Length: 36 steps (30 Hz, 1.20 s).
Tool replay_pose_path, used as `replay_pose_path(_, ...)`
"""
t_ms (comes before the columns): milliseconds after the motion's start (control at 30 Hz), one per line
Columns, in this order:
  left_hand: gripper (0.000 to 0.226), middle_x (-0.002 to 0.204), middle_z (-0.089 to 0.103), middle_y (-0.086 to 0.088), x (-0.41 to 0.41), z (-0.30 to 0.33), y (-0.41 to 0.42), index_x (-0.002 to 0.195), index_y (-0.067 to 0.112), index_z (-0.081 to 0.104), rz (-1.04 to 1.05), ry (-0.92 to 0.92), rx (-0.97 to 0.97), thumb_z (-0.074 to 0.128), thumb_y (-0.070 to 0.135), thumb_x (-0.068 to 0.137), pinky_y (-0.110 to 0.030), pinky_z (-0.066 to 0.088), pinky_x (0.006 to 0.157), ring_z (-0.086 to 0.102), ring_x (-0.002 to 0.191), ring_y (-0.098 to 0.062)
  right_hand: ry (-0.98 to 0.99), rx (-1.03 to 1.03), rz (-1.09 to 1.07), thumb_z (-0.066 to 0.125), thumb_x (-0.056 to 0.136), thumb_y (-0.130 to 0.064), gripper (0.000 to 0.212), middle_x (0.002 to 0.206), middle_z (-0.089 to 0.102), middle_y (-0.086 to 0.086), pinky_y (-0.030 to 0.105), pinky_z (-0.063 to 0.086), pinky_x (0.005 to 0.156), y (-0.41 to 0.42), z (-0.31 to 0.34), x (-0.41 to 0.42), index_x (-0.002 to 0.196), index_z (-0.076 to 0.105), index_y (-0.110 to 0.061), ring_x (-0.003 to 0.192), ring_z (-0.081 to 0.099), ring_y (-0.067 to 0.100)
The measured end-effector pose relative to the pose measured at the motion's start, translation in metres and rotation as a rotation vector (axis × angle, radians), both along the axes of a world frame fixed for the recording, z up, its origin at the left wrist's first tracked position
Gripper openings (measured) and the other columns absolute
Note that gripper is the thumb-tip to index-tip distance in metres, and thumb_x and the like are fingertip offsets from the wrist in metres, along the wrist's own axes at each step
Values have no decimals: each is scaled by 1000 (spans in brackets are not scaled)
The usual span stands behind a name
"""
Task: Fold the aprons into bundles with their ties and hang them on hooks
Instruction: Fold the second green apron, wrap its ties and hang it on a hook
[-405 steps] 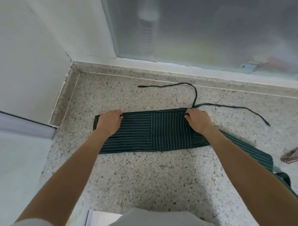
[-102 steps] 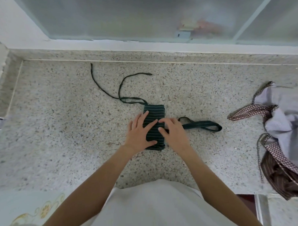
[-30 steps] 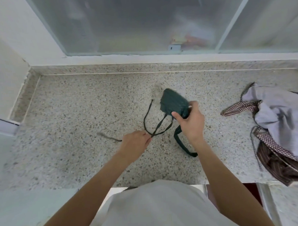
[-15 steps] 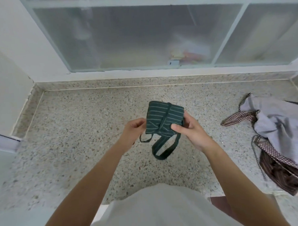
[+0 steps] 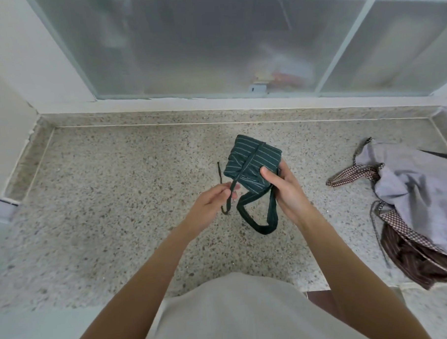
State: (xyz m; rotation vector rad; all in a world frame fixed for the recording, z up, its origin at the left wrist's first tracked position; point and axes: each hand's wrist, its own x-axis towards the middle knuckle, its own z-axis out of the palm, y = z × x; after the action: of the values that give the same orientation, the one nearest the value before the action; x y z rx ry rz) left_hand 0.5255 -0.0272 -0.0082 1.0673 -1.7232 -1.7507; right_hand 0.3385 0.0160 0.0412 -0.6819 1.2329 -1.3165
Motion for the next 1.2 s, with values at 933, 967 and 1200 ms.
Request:
replay_pose_path(933, 11, 79, 71, 7, -2, -28, -60, 90, 21, 73, 343, -500, -425, 66, 29, 85, -15, 49, 60, 62, 65, -5, 157, 489, -86, 79, 59, -48, 58, 102, 65, 7, 49, 52, 86, -66, -93, 41, 101, 55, -16, 93, 65, 23)
replay_pose_path(967, 11, 84, 71, 6, -4, -37, -64, 92, 20, 73, 337, -501, -382, 68, 26, 84, -16, 49, 64, 62, 69, -6, 161, 513, -102, 78, 51, -55, 68, 103, 67, 6, 48, 53, 87, -70, -102, 41, 104, 58, -17, 94, 65, 23)
replay_pose_path(1200, 16, 84, 66, -1, -21, -85, -84, 95, 15, 74, 276, -479, -264, 72, 12, 80, -24, 51, 71, 61, 71, -14, 624, 582, -39, 61, 75, -65, 51, 84, 64, 1, 29, 46, 72, -86, -127, 21, 85, 63, -15, 78, 58, 15)
